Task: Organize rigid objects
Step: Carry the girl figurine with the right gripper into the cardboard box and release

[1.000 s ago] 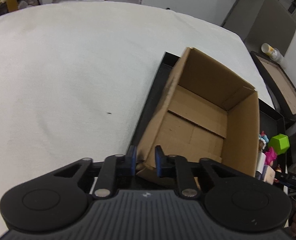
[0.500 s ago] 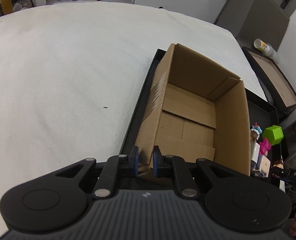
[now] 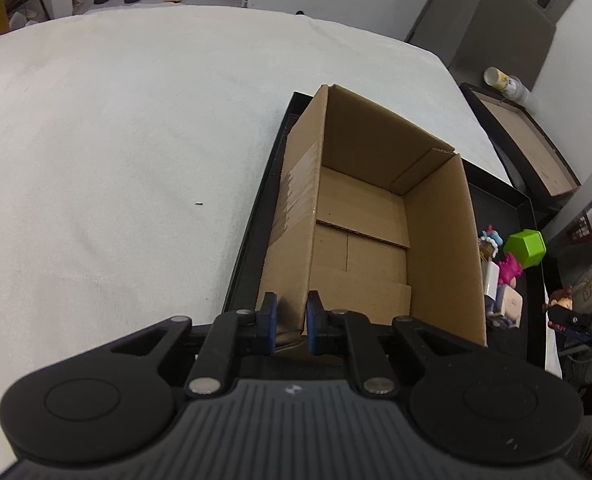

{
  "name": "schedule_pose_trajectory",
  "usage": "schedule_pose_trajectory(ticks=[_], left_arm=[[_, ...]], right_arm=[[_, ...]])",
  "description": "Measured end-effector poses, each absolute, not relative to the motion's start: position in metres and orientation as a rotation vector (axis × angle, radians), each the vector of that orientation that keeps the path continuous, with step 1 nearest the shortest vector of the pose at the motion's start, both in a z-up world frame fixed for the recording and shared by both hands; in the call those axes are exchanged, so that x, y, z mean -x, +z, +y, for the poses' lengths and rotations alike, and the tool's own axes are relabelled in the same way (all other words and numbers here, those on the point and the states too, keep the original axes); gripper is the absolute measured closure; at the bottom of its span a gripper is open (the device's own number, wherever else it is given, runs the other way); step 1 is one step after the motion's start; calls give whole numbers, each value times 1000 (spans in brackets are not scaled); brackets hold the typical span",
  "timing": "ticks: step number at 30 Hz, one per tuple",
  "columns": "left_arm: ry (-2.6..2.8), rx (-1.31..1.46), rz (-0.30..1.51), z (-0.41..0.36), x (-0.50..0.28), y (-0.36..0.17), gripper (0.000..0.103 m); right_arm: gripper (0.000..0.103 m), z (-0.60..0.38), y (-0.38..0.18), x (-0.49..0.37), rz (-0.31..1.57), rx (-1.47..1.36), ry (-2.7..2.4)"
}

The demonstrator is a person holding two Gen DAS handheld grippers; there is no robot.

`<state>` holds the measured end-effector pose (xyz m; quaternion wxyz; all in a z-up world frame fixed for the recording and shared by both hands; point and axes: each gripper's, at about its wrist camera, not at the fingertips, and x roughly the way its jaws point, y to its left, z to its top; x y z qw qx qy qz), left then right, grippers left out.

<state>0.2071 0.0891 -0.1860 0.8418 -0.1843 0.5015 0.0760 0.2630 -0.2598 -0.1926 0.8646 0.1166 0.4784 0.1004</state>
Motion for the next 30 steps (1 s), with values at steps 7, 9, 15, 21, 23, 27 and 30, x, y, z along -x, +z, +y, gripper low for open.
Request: schedule_pose_trajectory(ticks=[7, 9, 15, 21, 23, 27, 30], left_arm=[[120, 389, 1058, 88, -202, -187, 90], [104, 384, 1055, 87, -201, -187, 89], [88, 387, 1063, 88, -201, -189, 90], [84, 394, 1073, 88, -202, -191, 90], [82, 396, 1075, 90, -202, -191, 90], [82, 411, 1080, 92, -203, -192, 90], [81, 417, 1083, 93, -204, -193, 90]], right_arm=[[74, -241, -182, -249, 991, -233, 235], [74, -234, -179, -245, 989, -229, 246], [74, -210, -172, -241, 982, -206, 283], [74, -185, -164, -241, 978, -188, 316], [74, -177, -162, -242, 978, -181, 327], [74, -164, -158, -247, 978, -165, 347], [74, -155, -156, -252, 981, -153, 358]])
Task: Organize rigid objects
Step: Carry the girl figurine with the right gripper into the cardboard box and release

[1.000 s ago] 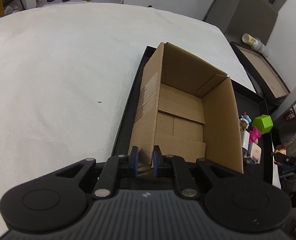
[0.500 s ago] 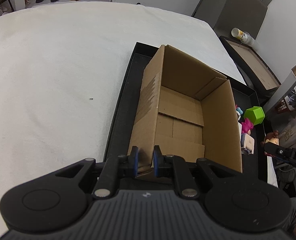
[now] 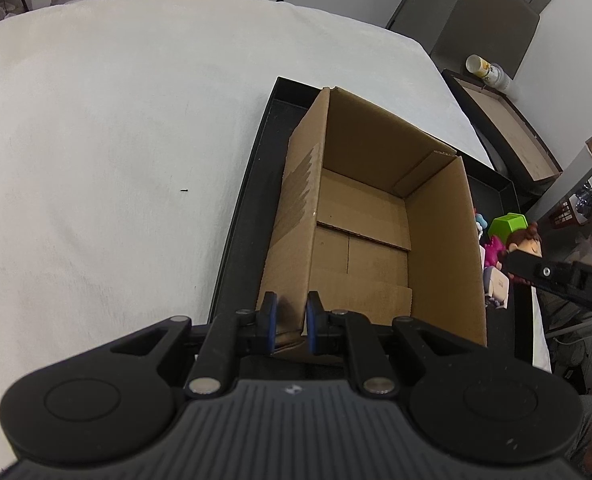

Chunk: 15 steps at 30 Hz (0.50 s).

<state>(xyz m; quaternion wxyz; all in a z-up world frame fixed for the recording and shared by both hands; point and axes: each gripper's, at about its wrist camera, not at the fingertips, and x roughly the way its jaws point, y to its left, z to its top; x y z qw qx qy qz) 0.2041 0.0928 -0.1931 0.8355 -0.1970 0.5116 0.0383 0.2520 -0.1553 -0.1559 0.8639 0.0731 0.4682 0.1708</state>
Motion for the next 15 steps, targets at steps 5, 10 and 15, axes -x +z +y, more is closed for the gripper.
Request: schedule_pose_trajectory(ticks=[5, 10, 15], left_arm=[[75, 425, 1090, 94, -207, -197, 90], [67, 438, 1097, 96, -208, -199, 90], [60, 447, 1099, 98, -209, -200, 90]], right_arm=[[74, -138, -151, -260, 981, -135, 385], [74, -121, -148, -270, 986, -112, 416], [74, -103, -142, -280, 992, -93, 439]])
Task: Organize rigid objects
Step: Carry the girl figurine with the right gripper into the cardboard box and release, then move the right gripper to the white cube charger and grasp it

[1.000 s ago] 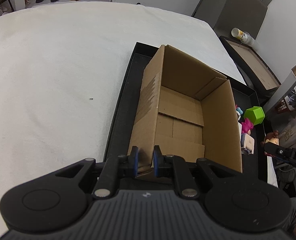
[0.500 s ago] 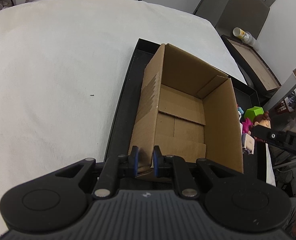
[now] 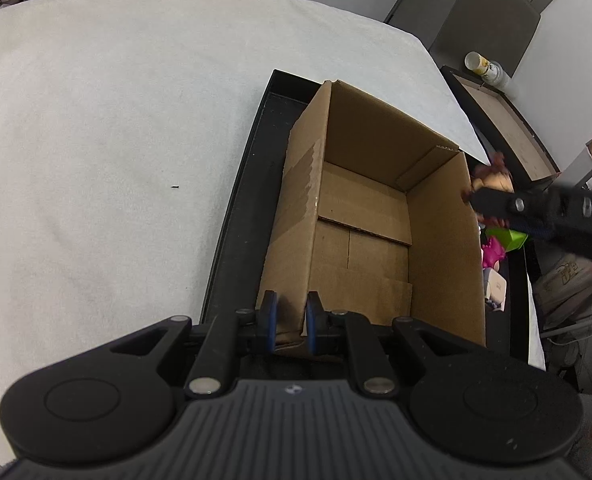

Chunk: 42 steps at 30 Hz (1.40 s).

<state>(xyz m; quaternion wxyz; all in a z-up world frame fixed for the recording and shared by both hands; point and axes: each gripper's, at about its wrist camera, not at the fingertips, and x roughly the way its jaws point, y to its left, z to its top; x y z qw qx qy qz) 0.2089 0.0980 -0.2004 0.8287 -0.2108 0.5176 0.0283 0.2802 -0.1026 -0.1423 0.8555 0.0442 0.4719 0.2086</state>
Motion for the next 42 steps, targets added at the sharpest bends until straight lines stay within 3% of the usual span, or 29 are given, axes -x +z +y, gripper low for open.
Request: schedule_pose_trajectory(ticks=[4, 7, 24, 32, 42], left_arm=[[56, 460, 1103, 101, -209, -201, 90], [57, 458, 1107, 101, -209, -201, 90], [75, 454, 1119, 101, -212, -201, 90], [87, 445, 1122, 98, -211, -200, 90], [104, 436, 1132, 95, -212, -200, 90]], right_arm=[[72, -89, -126, -290, 957, -118, 485], [57, -82, -114, -290, 907, -127, 513], [57, -113, -117, -277, 942, -161, 492], [50, -138, -126, -262, 946, -162, 466], [48, -188, -128, -247, 958, -200, 426]])
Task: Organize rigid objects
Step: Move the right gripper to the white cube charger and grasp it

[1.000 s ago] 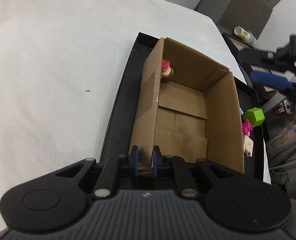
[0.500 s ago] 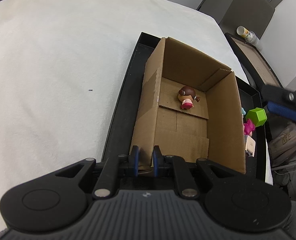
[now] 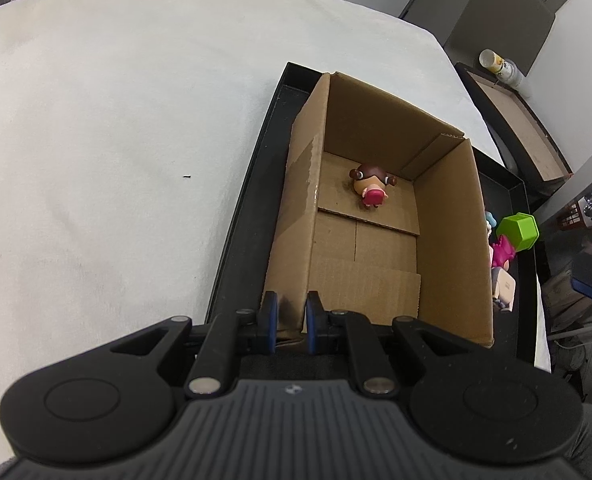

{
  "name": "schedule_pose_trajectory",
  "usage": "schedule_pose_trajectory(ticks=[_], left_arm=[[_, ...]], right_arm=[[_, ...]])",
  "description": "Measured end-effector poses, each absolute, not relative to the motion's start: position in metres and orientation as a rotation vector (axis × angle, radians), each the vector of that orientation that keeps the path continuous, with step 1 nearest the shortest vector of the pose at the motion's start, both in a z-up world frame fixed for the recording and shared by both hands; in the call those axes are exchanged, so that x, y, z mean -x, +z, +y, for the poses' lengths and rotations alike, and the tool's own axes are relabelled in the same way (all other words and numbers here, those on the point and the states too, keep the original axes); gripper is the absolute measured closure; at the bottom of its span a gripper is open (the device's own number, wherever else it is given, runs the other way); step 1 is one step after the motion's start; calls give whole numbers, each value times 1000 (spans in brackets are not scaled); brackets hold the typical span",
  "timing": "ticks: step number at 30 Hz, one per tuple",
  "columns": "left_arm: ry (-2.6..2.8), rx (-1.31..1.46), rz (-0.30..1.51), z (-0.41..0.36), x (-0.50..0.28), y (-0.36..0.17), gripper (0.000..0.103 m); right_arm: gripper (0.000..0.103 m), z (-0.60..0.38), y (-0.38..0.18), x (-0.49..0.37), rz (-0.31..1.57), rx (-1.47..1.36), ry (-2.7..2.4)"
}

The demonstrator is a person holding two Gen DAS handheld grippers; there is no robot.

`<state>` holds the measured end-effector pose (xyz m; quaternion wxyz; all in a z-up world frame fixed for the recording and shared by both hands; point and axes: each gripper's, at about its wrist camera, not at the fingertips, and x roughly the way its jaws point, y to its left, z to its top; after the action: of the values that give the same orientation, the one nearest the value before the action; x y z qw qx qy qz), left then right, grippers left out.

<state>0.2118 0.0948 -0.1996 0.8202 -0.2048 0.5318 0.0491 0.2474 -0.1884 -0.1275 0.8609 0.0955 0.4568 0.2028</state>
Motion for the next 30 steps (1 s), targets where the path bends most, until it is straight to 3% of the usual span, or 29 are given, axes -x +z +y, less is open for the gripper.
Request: schedule_pose_trajectory(ticks=[17, 30], left_arm=[[125, 411, 1142, 89, -213, -198, 90], [138, 393, 1143, 86, -214, -199, 90]], right_arm=[[42, -241, -125, -248, 1002, -185, 316], [42, -266, -174, -273, 1071, -244, 265]])
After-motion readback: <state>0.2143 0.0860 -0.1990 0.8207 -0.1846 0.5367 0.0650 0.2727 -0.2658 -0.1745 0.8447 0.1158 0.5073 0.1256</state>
